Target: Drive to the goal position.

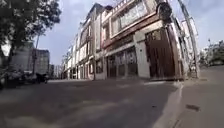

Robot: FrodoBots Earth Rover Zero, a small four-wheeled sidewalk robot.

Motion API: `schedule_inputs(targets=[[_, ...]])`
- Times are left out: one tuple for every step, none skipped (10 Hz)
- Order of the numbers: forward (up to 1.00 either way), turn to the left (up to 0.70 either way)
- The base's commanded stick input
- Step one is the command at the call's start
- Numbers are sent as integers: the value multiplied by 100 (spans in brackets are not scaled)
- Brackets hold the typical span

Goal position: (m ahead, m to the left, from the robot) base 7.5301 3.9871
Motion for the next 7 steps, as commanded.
schedule_inputs(targets=[[100,46],[100,46],[100,46],[100,46],[100,46],[100,37],[100,22]])
